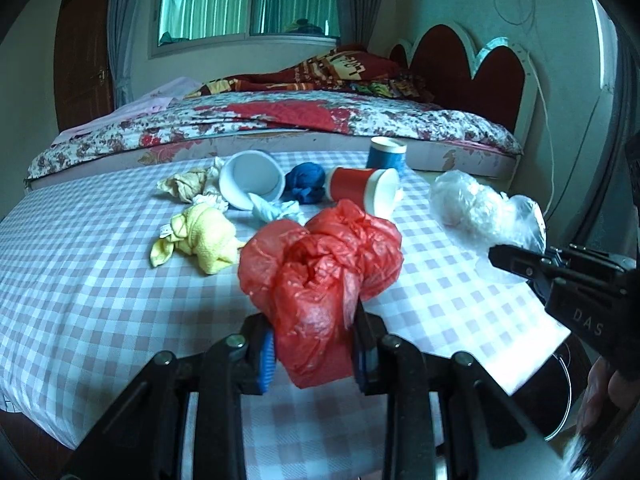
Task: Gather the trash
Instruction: 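Grasp the red plastic bag with left tool while right tool grasps the clear bag, then carry the red bag with left tool while right tool carries the clear bag to the bin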
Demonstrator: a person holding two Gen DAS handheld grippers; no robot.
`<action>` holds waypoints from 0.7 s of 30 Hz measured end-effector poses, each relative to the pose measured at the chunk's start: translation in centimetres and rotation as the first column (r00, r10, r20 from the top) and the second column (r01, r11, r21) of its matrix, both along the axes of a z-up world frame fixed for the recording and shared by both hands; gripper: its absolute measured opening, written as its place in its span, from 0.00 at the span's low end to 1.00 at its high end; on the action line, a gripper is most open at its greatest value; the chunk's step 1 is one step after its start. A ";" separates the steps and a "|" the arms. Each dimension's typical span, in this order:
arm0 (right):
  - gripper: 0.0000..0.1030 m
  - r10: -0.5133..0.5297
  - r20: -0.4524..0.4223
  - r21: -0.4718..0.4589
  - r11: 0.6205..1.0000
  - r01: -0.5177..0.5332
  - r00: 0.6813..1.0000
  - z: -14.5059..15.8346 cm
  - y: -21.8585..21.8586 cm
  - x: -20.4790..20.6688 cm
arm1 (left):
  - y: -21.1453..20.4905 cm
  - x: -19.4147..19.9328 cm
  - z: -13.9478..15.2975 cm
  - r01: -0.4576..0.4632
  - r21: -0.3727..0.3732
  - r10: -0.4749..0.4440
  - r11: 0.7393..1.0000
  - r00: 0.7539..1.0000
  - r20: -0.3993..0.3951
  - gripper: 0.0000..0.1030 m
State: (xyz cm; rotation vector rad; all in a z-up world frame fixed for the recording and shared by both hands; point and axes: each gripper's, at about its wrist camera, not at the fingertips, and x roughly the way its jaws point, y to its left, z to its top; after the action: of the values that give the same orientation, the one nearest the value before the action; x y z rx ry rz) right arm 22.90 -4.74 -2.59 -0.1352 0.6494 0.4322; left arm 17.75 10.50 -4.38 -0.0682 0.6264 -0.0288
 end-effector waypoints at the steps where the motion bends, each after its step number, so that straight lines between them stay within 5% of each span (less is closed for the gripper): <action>1: 0.06 -0.006 0.005 0.004 1.000 0.006 1.000 0.1 -0.5 -0.4 | -0.4 -0.3 0.2 0.006 0.005 -0.006 1.000 1.000 0.008 0.30; 21: 0.06 -0.152 0.065 0.045 0.988 0.149 0.986 0.4 -9.8 -6.3 | -8.1 -3.5 1.5 0.135 0.023 -0.136 0.991 0.989 0.060 0.30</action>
State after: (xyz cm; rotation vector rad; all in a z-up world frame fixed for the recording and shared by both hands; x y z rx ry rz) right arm 16.57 -14.56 -2.22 -0.0619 0.5789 0.2935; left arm 14.28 2.41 -2.92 -0.0058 0.5689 -0.1560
